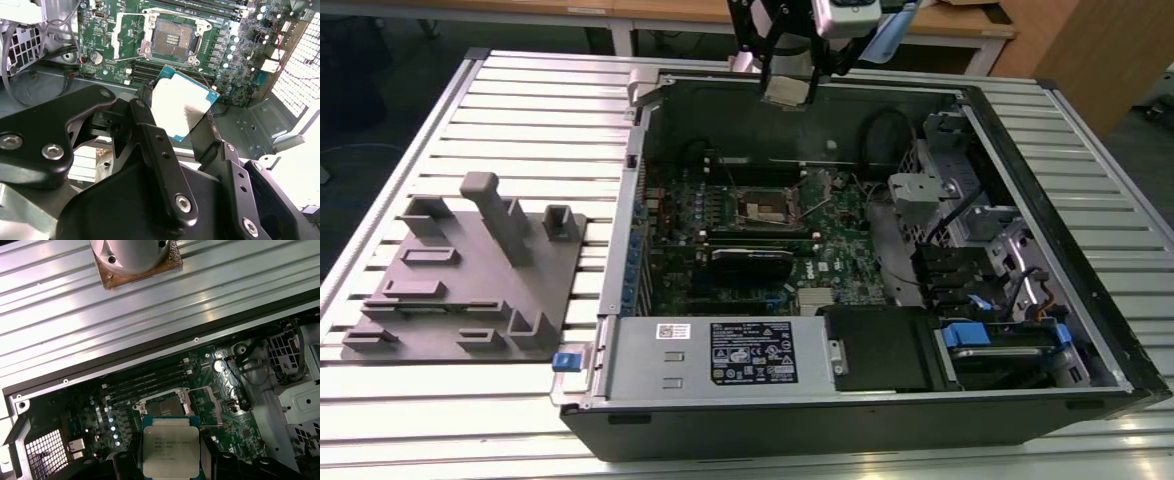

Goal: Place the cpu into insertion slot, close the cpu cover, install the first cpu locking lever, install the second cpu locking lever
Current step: 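Place the cpu into insertion slot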

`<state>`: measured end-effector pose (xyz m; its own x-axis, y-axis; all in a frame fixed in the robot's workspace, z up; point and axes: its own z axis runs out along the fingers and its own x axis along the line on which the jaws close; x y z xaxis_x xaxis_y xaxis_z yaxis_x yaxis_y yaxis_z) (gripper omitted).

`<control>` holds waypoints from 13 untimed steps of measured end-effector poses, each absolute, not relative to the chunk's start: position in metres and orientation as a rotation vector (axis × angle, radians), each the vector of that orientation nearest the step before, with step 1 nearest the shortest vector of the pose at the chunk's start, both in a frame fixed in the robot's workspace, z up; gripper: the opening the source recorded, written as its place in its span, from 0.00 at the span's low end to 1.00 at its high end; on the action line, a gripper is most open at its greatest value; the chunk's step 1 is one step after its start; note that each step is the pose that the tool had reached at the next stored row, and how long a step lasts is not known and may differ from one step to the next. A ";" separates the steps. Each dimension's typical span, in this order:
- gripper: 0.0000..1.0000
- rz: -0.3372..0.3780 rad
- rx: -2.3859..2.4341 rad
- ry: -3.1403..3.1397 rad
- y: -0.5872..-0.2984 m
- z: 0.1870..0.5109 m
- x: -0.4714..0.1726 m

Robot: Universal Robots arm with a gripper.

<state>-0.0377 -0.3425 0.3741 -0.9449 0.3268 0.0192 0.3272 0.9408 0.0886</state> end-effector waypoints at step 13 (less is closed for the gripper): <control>0.54 -0.142 -0.563 -3.084 -0.342 0.374 -0.038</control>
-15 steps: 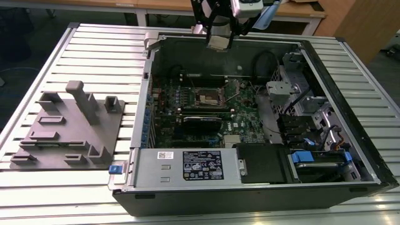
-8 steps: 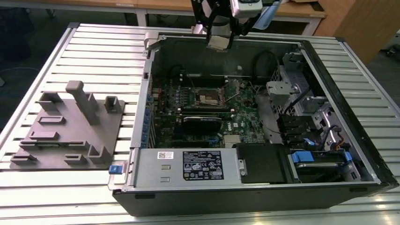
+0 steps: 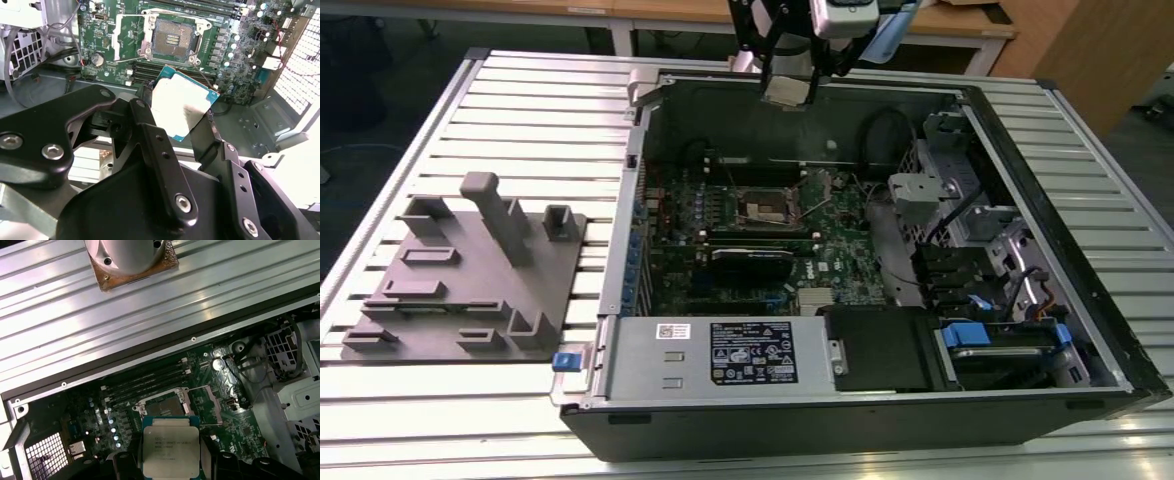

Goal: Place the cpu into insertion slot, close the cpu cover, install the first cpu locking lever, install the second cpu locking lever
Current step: 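Place the cpu into insertion slot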

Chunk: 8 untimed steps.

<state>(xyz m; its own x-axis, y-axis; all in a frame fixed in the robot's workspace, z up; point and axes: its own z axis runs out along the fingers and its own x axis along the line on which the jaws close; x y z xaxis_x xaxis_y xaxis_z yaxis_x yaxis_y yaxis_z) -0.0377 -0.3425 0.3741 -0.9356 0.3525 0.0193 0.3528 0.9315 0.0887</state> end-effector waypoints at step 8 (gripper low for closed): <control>0.54 -0.143 -0.599 -3.079 -0.342 0.374 -0.038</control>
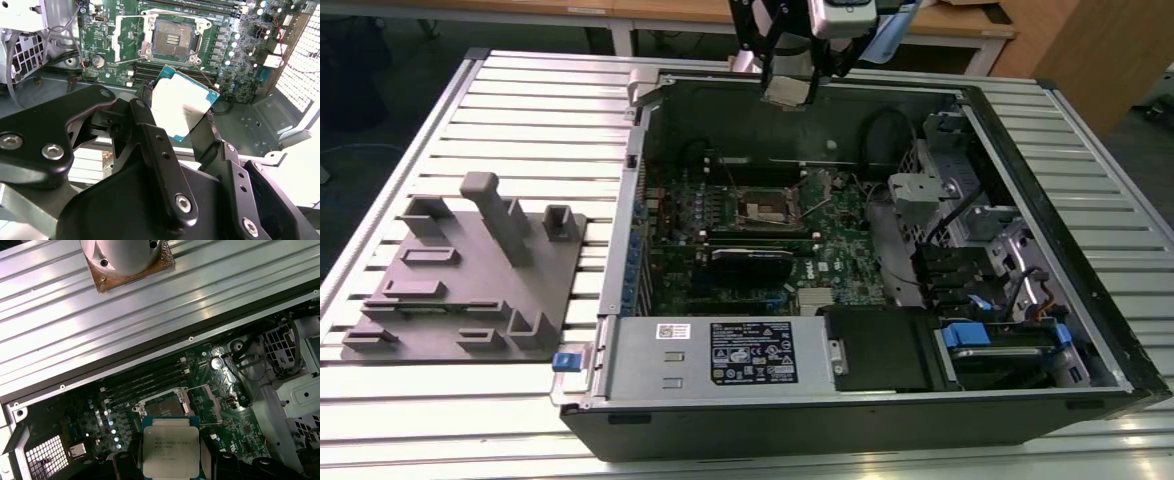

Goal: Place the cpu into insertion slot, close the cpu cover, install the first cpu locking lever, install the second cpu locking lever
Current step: 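Place the cpu into insertion slot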

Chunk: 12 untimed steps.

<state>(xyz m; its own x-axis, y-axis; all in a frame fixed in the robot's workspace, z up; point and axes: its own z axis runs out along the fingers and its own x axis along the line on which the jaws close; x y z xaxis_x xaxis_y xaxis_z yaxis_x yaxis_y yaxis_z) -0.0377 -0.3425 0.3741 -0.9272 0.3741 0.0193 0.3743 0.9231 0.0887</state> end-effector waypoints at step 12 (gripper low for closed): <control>0.54 -0.143 -0.647 -3.070 -0.342 0.374 -0.038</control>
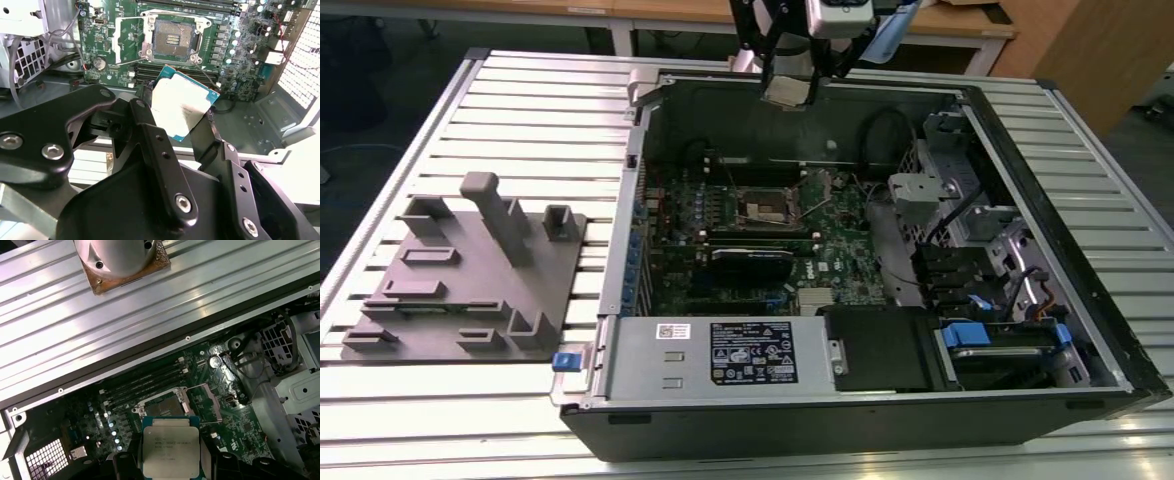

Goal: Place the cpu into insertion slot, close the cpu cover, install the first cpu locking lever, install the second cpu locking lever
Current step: 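Place the cpu into insertion slot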

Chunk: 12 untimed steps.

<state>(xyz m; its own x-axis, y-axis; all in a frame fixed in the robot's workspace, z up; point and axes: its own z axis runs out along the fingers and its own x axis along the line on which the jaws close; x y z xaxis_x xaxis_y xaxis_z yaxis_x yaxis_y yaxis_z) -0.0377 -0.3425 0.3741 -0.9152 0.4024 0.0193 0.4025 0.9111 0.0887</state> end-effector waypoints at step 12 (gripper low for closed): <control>0.54 -0.143 -0.689 -3.063 -0.343 0.374 -0.038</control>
